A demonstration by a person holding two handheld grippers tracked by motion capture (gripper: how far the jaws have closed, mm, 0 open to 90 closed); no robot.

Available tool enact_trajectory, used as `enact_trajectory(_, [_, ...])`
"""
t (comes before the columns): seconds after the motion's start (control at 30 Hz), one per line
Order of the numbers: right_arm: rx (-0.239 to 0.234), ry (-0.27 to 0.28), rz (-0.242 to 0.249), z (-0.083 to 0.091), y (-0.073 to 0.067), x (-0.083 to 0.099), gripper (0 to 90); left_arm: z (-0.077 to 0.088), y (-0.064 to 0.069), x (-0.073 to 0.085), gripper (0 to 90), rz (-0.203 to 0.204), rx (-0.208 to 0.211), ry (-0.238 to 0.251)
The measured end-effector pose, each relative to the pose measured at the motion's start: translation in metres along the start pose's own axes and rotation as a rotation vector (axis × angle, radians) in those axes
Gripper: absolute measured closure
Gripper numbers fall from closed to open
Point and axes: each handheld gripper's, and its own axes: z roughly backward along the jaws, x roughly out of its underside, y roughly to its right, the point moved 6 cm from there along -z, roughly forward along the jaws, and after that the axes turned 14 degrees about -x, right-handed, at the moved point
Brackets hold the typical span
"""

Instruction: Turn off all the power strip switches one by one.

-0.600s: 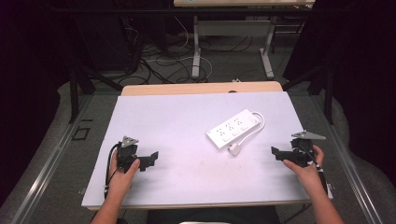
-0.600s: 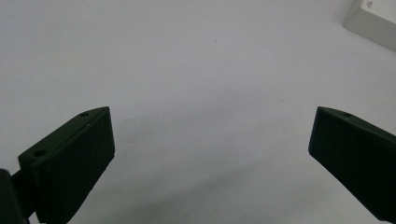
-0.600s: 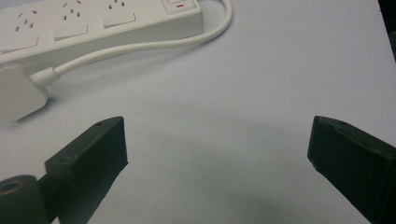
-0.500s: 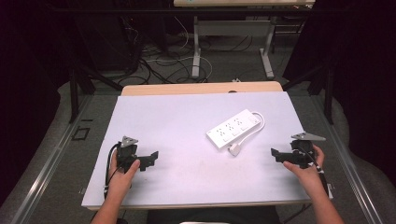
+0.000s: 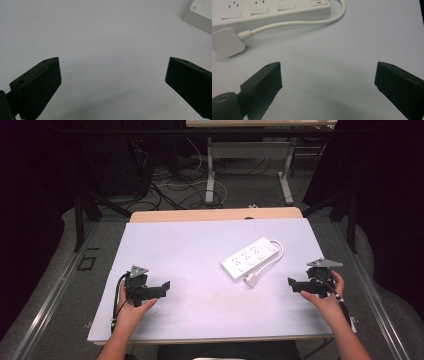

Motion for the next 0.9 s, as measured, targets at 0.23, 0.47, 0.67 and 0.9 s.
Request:
enact_trajectory(0.23, [-0.006,-0.026,0.022,0.001,-0.005,-0.015,8.0,0.002,0.000,0.001,0.4,-0.024,-0.009,0.009])
enact_trajectory(0.47, [-0.024,-0.058,0.036,0.001,-0.010,-0.028,13.5,0.001,0.001,0.002,0.6,-0.031,-0.019,0.006])
enact_trajectory(0.67, [-0.047,-0.092,0.063,-0.001,-0.012,-0.036,14.5,0.001,0.001,0.003,0.9,-0.028,-0.023,0.004])
enact_trajectory(0.9, [-0.061,-0.134,0.074,-0.005,-0.013,-0.044,14.9,0.001,0.000,0.003,1.4,-0.031,-0.025,0.000])
